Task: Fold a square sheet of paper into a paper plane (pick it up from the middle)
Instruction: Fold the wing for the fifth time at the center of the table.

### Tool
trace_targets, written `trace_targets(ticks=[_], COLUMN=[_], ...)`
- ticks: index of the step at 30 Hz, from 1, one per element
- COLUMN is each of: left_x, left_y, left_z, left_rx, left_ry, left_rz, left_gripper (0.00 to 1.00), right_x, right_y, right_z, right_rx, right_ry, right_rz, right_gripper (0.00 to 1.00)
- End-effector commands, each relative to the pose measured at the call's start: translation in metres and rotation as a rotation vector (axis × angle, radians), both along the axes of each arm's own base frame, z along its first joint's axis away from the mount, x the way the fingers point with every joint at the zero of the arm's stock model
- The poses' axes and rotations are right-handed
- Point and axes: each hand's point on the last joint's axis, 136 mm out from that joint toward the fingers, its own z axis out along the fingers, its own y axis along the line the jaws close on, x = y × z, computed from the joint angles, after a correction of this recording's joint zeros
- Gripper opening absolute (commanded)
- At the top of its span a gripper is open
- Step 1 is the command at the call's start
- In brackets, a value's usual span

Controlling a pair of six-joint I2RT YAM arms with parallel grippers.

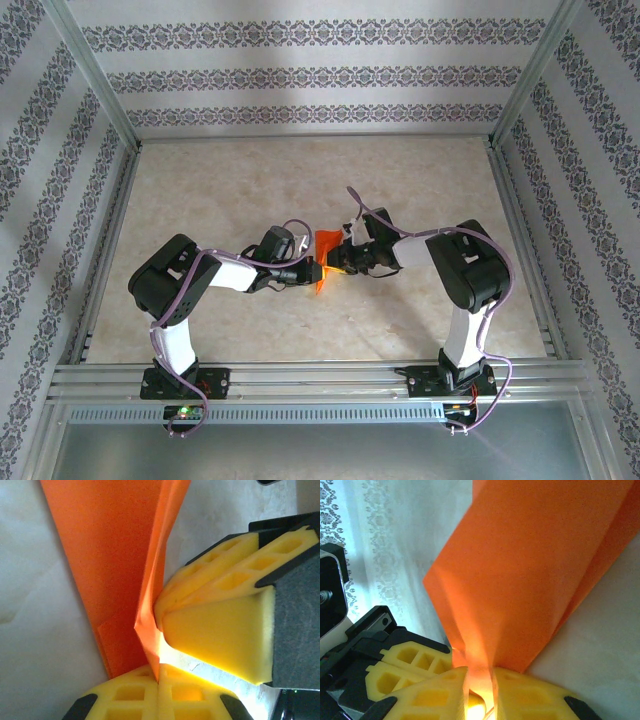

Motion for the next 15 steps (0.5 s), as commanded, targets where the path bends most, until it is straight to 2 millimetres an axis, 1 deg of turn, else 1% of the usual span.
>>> trace_targets(ticks=[1,8,15], left_x=[-0.015,-0.016,-0.017], left_y=[0.046,0.046,0.047], left_z=[-0.072,-0.072,-0.073], left_rx=[0.228,0.231,0.235], left_ry=[0.125,0.122,0.124], left_rz=[0.1,0.093,0.093], left_gripper=[0.06,0.07,0.06], right_x=[0.002,0.006,0.012], right_y=[0.009,0.012,0.011], right_z=[0.0,0.001,0.008], right_rx=[0.011,0.014,0.016], right_ry=[-0.009,-0.006,-0.035], right_rz=[0.029,0.028,0.009], right_gripper=[0.21,0.2,0.2])
